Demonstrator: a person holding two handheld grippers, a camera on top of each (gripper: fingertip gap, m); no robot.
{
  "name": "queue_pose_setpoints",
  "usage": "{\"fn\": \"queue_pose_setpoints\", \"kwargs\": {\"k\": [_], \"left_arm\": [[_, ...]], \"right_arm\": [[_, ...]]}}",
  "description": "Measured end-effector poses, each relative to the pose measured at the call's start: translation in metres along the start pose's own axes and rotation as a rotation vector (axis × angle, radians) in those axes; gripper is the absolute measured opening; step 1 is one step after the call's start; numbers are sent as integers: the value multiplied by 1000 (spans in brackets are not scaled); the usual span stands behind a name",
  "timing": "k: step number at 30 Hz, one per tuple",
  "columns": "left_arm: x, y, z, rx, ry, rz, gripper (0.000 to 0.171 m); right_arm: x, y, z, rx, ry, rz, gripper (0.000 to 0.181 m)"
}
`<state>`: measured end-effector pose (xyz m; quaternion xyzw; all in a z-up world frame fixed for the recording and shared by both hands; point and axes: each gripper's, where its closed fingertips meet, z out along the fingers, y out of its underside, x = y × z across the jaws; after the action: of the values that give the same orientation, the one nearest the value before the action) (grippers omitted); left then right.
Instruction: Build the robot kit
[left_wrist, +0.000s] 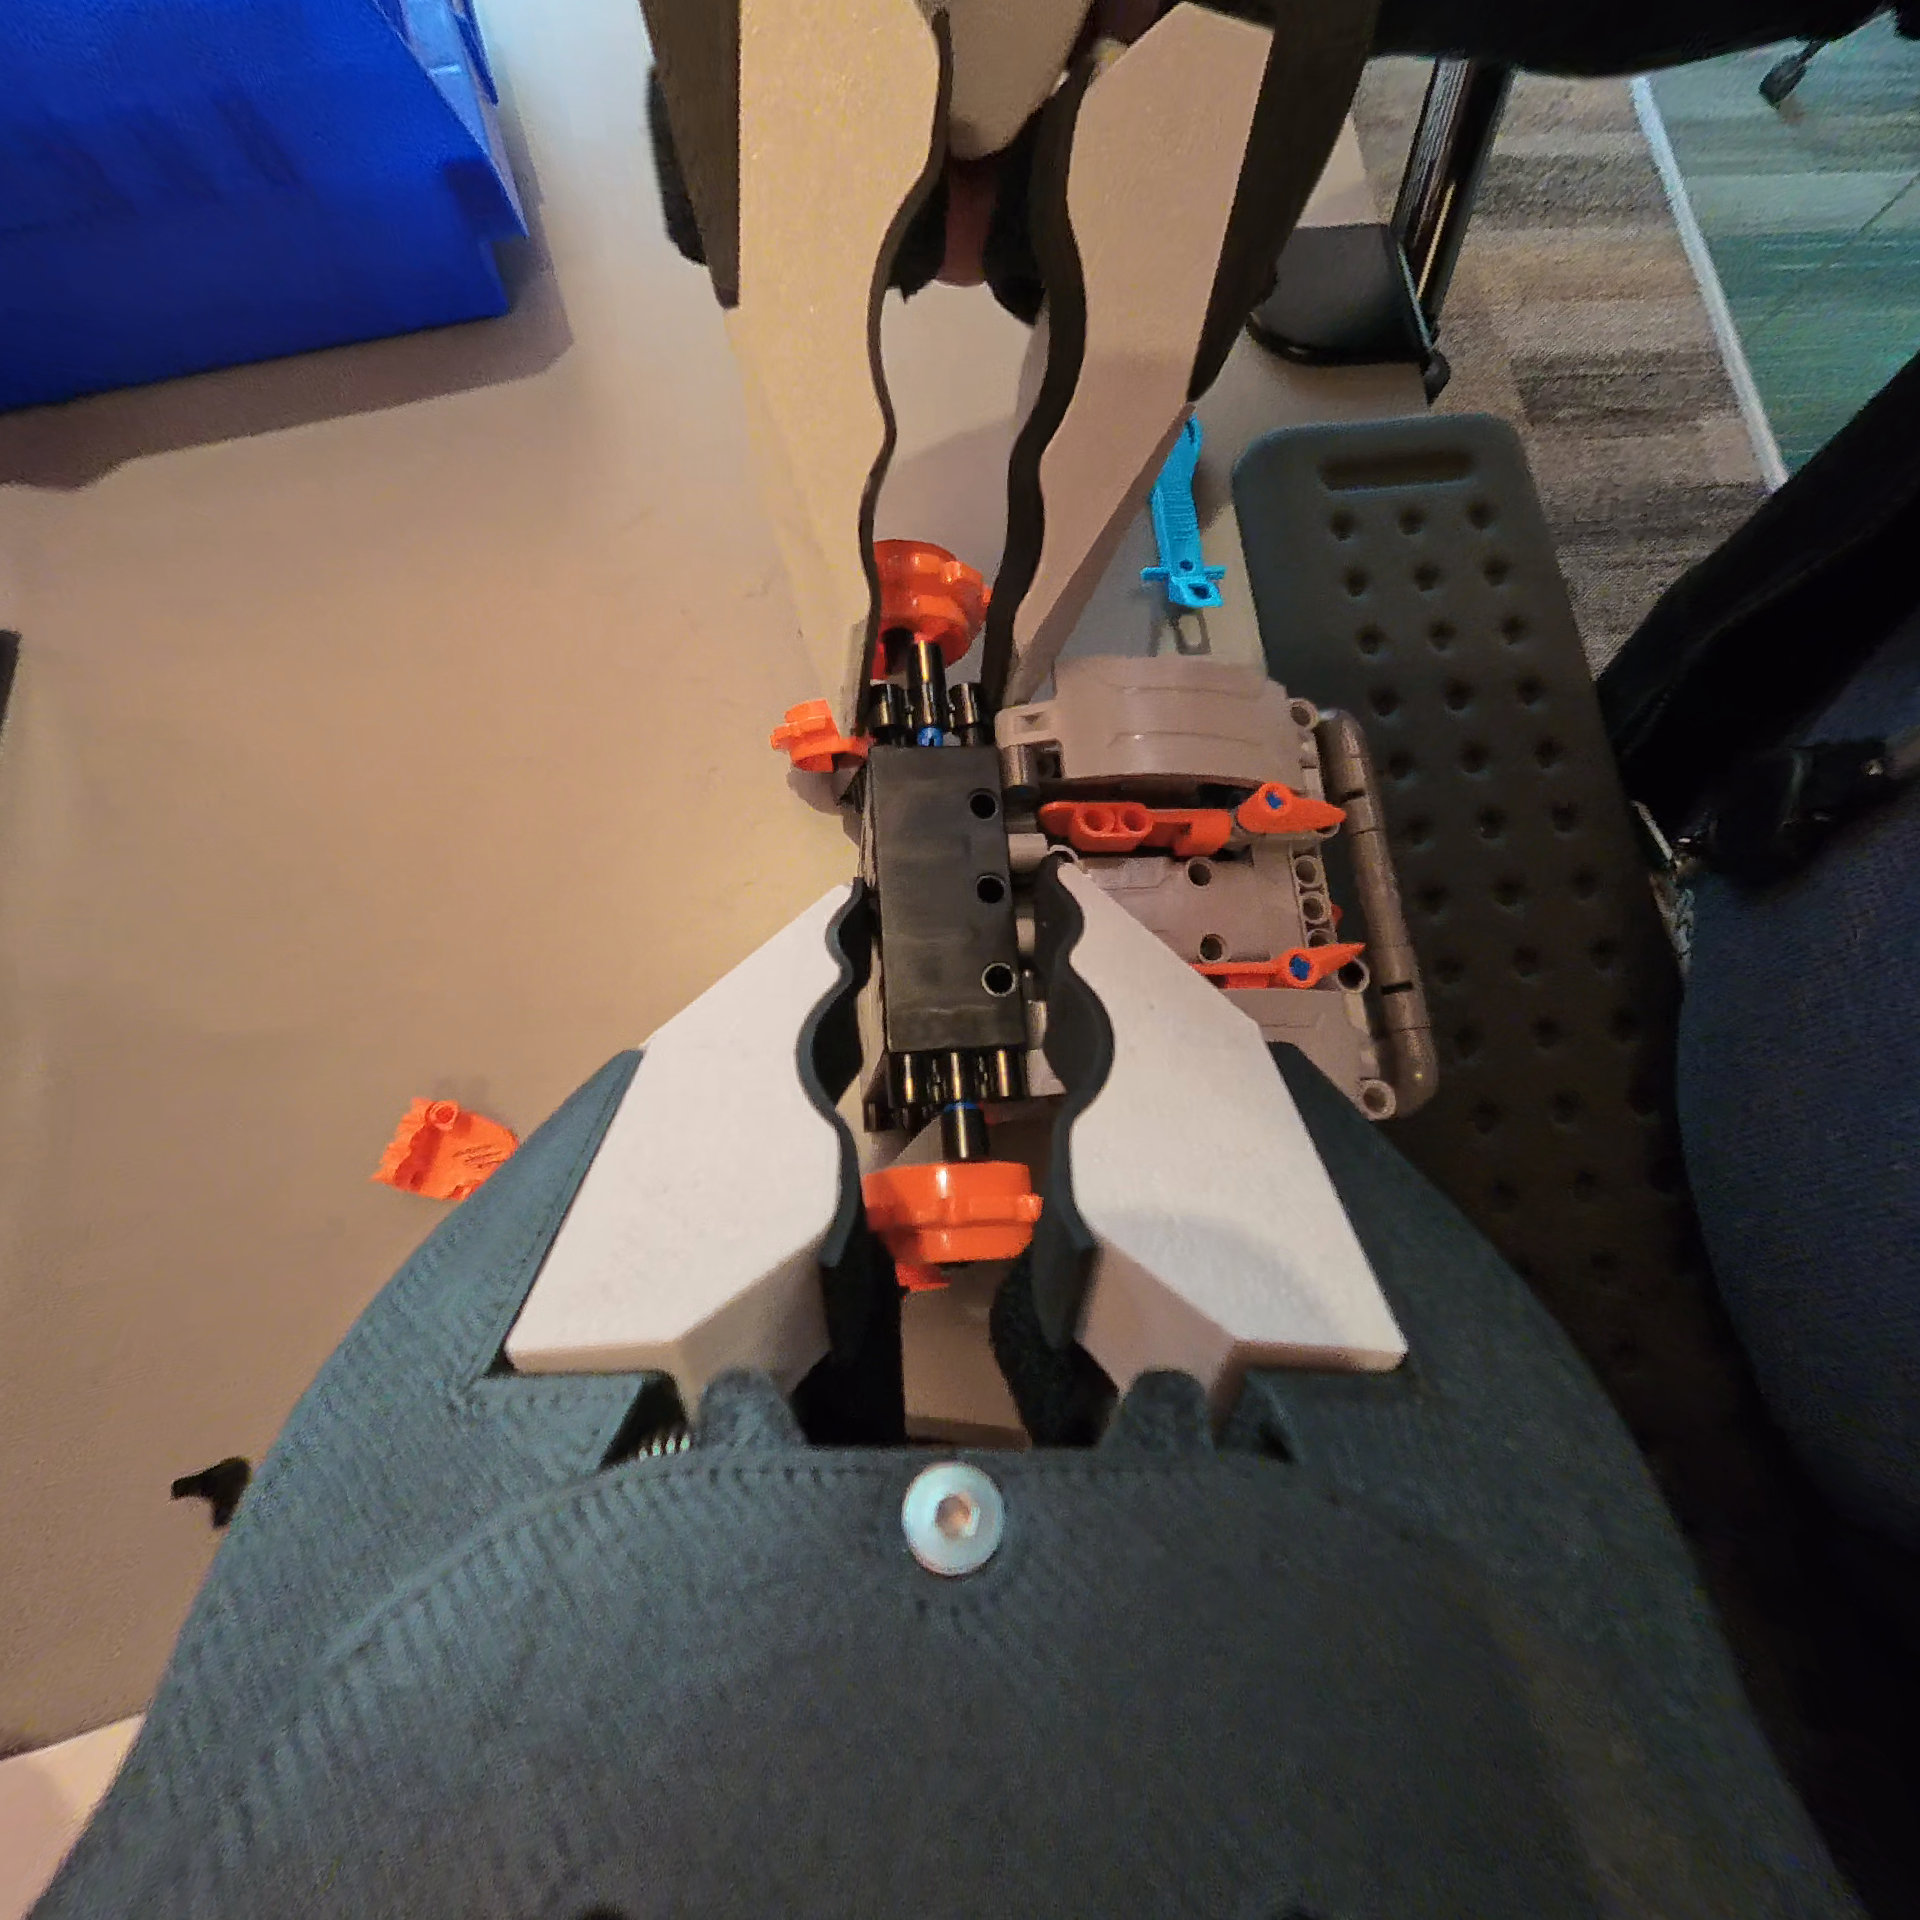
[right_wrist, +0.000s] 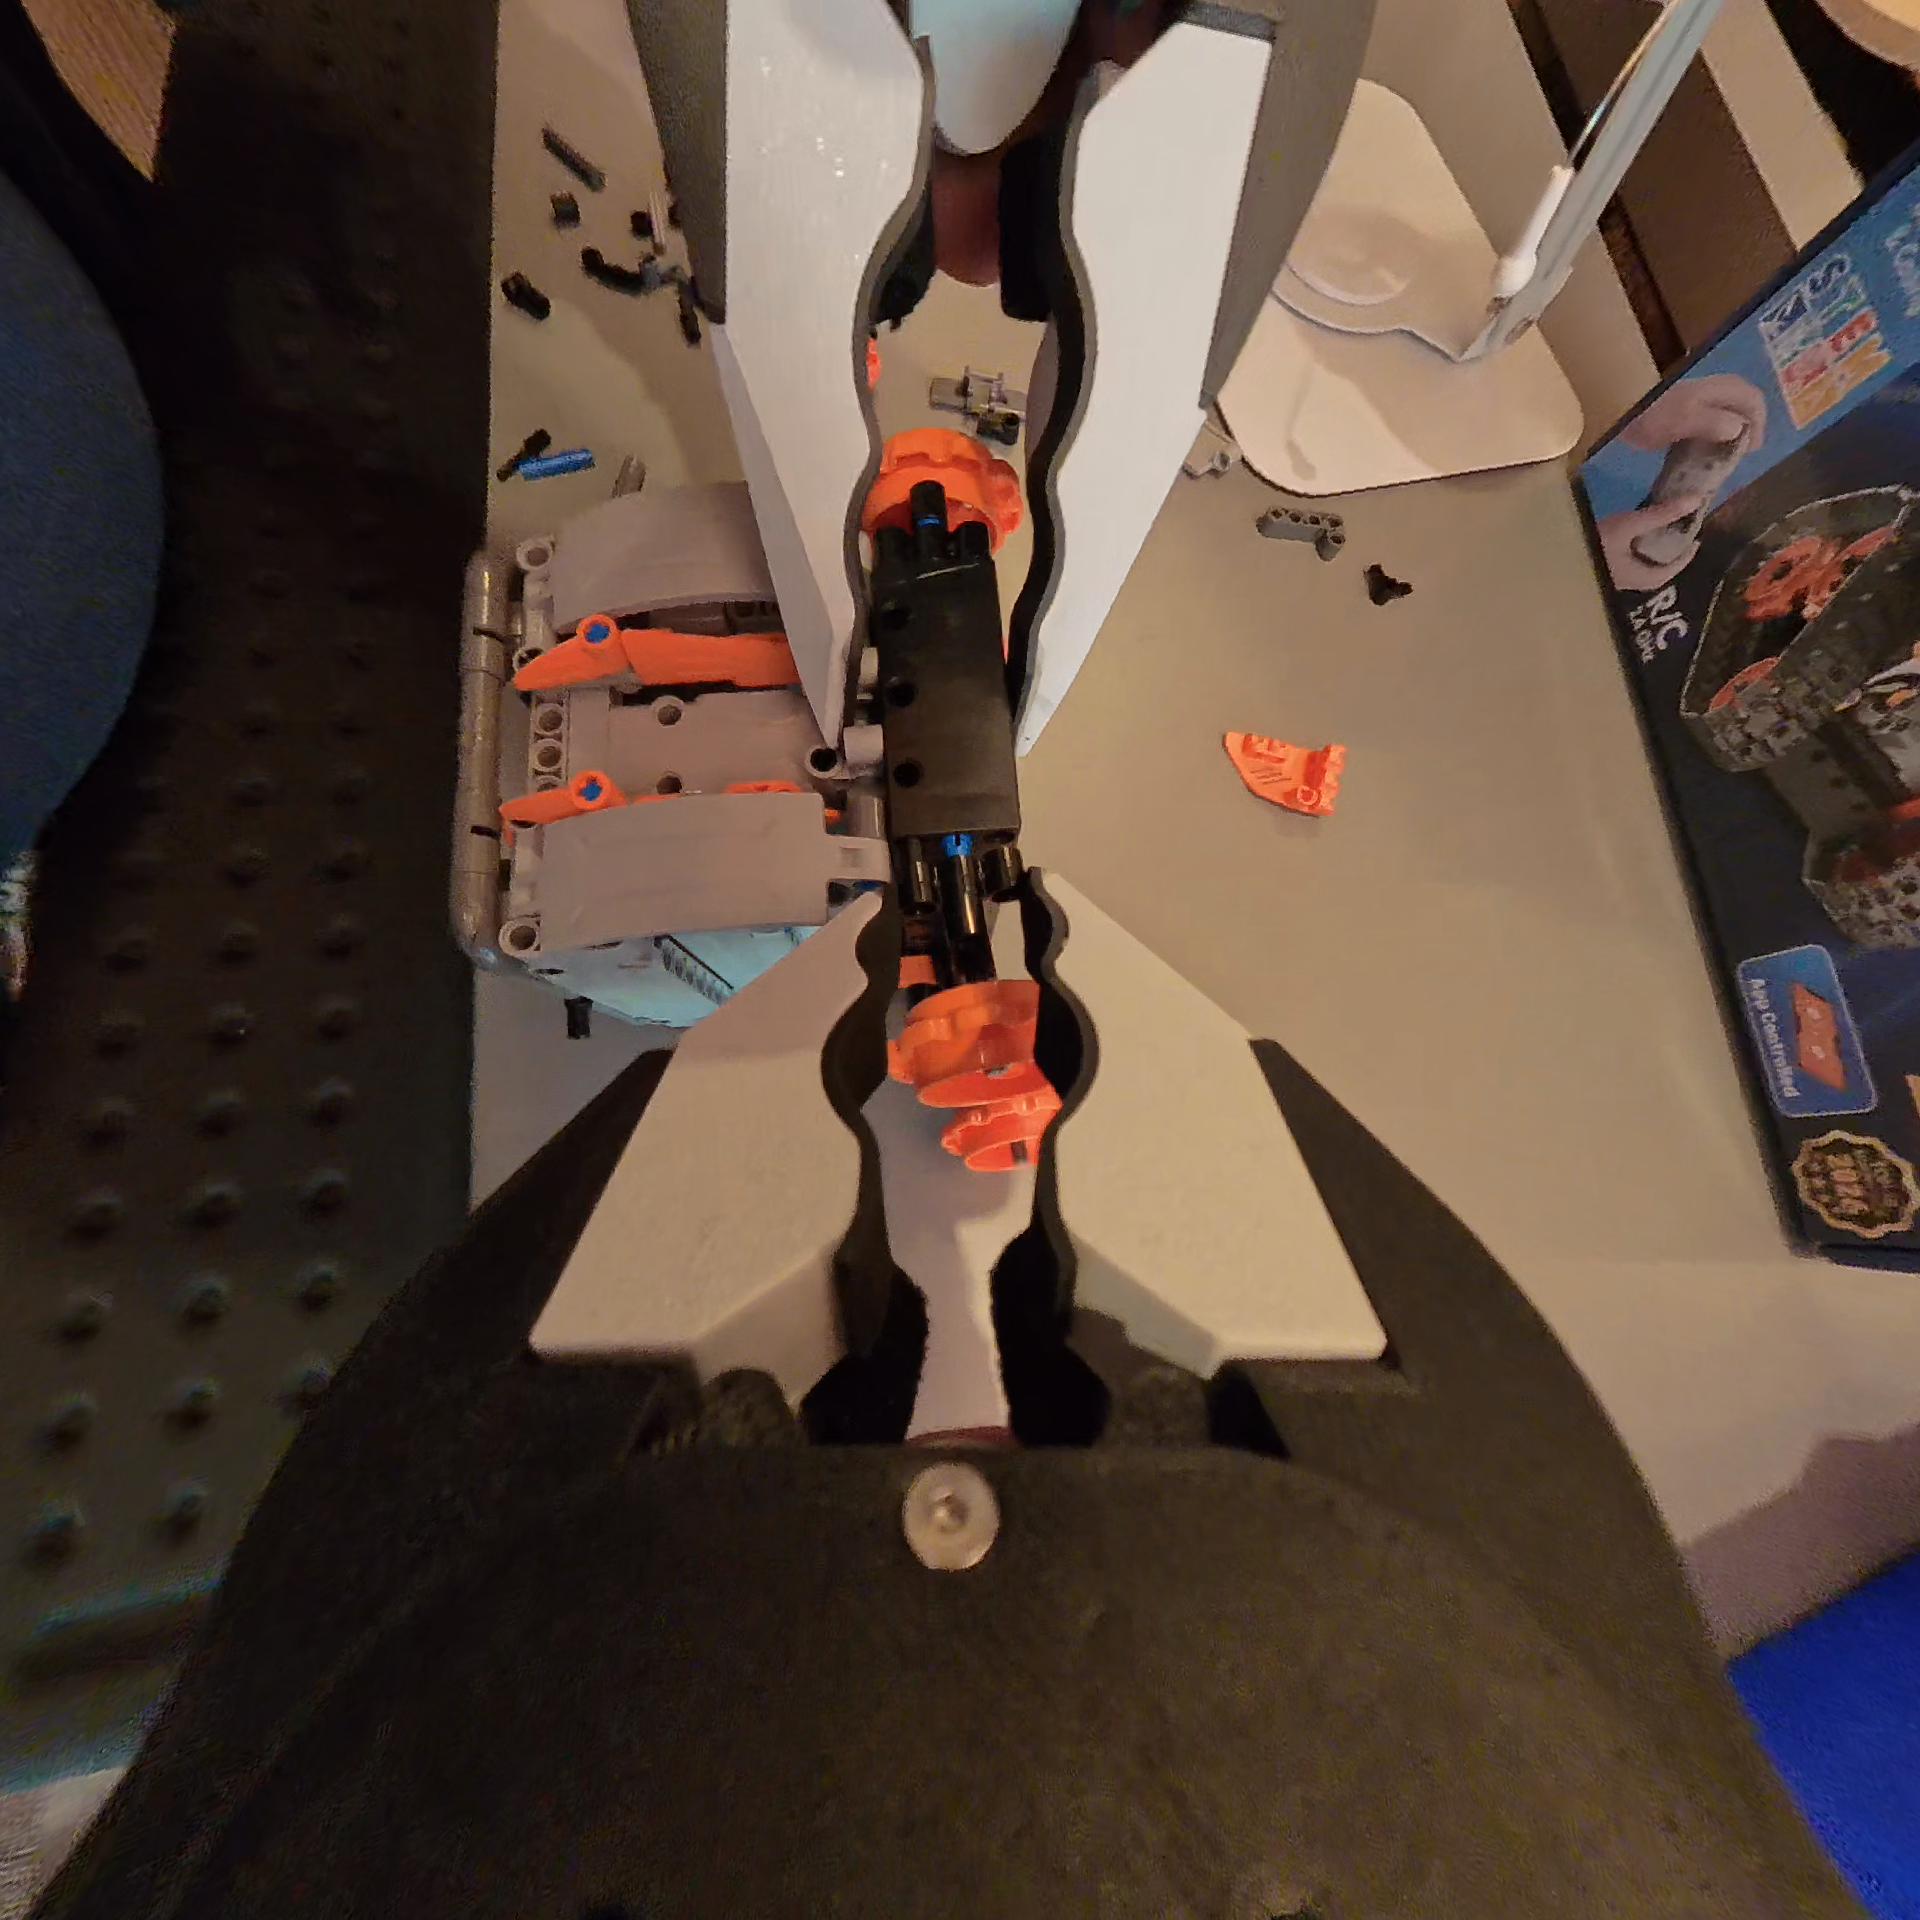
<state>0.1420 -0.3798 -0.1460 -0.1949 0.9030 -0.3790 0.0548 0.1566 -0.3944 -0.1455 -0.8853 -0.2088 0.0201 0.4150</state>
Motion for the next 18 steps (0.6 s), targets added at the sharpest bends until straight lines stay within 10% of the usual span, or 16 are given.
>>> {"fn": "queue_pose_setpoints", "kwargs": {"k": [18], "left_arm": [[2,-6,-3,115,-30,56,28]], "right_arm": [[-4,-3,-2,125,54,72,11]]}}
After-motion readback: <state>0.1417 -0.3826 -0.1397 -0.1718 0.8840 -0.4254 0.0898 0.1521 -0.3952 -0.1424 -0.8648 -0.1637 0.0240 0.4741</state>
